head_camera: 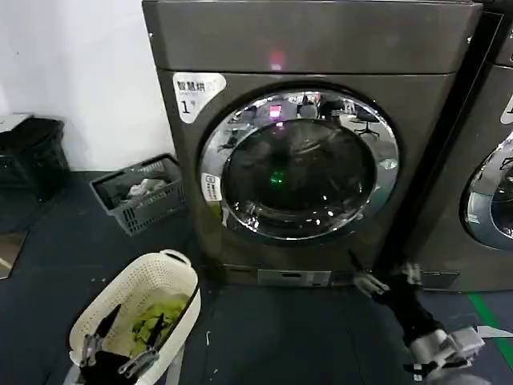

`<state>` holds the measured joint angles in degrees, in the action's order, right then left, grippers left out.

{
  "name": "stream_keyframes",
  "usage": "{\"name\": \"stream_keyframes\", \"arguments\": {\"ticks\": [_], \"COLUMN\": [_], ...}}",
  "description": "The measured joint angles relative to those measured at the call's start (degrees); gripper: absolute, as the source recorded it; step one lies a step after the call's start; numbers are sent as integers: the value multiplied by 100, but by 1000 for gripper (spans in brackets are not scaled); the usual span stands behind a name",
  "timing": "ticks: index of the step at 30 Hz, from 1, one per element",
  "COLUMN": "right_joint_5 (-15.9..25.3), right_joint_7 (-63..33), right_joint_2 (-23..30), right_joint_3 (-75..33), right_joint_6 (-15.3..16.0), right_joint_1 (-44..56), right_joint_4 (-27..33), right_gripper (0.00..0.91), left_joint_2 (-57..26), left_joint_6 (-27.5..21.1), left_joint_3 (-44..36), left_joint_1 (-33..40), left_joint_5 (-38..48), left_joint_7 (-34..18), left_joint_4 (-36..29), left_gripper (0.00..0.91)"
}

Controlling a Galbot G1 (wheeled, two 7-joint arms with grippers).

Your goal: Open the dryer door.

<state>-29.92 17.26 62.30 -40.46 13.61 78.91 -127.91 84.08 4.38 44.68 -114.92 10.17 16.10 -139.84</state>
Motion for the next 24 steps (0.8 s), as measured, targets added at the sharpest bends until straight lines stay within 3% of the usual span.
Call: {"name": "stream_keyframes", "arguments": {"ticks": [9, 24], "right_joint_5": [-915, -810], "right_joint_7": [282, 481], "right_joint_2": [-942, -659], "right_joint_3": [1110, 3319], "right_joint_6": [35, 38], "right_joint_1": [-1524, -3905], "right_joint_4": [1014, 2493], "right_gripper": [907, 907], "left_joint_2": [-101, -116], "left_joint_6": [-63, 34], "left_joint_3": [98, -9], "left_joint_1": [220, 275], "left_joint_5": [230, -23], "left_joint_7": [18, 23], "left_joint_4": [80, 138], "left_gripper": [907, 907]}}
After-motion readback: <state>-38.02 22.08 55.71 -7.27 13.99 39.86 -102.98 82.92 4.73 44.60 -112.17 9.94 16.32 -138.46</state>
